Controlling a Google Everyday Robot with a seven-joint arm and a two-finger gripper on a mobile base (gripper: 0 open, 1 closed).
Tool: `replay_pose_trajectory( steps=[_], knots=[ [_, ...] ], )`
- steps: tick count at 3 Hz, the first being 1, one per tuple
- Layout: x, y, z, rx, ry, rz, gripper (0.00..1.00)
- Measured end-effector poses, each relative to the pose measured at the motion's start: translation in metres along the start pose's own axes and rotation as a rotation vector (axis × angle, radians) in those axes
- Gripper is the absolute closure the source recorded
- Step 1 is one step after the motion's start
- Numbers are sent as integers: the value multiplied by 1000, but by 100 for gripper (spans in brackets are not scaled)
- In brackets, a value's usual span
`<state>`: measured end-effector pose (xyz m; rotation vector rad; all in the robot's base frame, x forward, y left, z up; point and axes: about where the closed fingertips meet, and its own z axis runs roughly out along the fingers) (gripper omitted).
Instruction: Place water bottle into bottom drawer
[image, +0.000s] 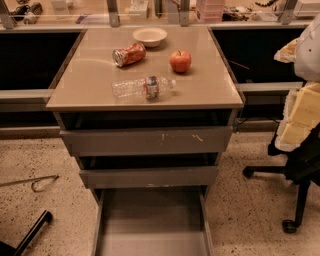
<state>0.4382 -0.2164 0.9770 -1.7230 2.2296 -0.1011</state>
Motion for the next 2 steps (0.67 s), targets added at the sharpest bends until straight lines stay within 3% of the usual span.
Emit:
replay_pose_trajectory(
  steps=[1, 2],
  knots=[
    [0, 0, 0, 0, 0, 0, 0],
    [-20, -23, 21, 15, -69, -28, 0]
  ],
)
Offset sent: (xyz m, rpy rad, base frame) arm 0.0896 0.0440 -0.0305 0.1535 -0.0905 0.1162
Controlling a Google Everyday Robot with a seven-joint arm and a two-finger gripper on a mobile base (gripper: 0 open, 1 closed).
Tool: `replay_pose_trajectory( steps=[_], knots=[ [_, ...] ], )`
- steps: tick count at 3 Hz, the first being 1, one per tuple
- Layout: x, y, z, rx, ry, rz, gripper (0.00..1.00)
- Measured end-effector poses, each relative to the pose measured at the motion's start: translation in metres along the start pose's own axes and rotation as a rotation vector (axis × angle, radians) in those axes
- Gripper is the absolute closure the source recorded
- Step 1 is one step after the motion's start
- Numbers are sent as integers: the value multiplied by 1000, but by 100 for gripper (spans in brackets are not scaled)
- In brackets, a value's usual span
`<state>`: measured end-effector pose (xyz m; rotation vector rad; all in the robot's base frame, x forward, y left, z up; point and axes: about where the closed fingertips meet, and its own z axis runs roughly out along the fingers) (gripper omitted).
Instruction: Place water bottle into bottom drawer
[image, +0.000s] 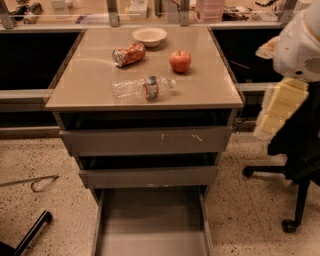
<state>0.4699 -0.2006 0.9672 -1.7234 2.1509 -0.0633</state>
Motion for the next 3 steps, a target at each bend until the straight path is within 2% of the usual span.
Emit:
replay_pose_trajectory(
  steps=[1, 2, 3],
  knots=[
    [-41, -49, 41, 2, -94, -61, 0],
    [-96, -85, 94, -59, -208, -134, 0],
    [-96, -85, 94, -59, -208, -134, 0]
  ],
)
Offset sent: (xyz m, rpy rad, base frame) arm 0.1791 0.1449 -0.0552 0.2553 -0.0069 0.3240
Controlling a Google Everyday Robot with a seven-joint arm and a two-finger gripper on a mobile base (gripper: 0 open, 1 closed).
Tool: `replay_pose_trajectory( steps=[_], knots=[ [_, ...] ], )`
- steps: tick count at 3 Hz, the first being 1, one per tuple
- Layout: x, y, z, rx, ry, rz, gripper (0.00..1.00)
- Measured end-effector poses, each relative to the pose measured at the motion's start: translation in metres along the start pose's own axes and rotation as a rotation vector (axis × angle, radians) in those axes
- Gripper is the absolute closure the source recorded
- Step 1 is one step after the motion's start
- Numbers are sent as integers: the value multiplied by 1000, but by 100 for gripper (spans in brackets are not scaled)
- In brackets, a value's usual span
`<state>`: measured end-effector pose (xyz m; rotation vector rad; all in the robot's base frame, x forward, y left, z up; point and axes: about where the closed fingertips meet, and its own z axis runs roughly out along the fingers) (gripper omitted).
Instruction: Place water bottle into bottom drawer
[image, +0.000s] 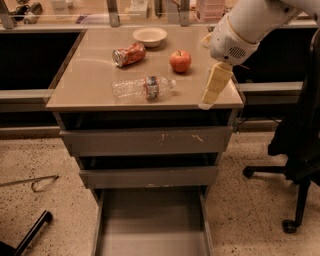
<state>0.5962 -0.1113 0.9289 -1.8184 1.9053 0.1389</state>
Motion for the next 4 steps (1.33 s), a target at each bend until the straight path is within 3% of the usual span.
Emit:
replay_pose_trajectory(
  steps=[1, 4],
  knots=[
    [-14, -5, 15, -16, -23, -34, 0],
    [-89, -33, 112, -147, -146, -172, 0]
  ],
)
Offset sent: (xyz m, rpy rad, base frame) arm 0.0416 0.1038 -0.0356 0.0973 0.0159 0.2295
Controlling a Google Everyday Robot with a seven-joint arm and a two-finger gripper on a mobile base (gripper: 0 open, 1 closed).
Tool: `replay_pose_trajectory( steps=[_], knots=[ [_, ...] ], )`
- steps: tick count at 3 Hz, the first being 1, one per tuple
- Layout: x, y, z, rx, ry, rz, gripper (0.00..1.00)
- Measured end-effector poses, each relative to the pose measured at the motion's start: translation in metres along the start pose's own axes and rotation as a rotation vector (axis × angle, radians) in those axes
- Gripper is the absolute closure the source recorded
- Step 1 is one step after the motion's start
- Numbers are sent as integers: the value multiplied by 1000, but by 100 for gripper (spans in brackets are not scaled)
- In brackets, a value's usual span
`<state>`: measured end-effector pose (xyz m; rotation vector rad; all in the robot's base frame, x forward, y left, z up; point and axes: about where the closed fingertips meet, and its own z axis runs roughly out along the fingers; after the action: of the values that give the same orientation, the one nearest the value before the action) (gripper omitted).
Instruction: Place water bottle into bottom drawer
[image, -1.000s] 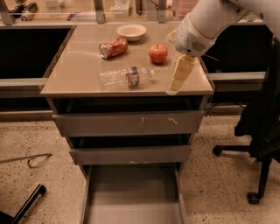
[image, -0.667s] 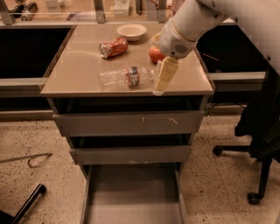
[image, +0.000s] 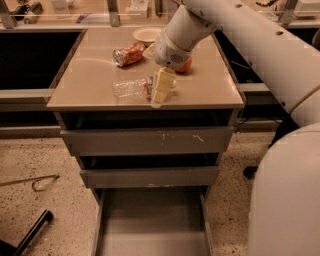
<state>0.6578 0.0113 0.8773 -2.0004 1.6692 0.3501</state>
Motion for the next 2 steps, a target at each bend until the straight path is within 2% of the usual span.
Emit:
replay_pose_trajectory(
  steps=[1, 2],
  knots=[
    [-6, -24, 22, -20, 8, -22, 0],
    [-3, -32, 40, -50, 17, -13, 0]
  ],
)
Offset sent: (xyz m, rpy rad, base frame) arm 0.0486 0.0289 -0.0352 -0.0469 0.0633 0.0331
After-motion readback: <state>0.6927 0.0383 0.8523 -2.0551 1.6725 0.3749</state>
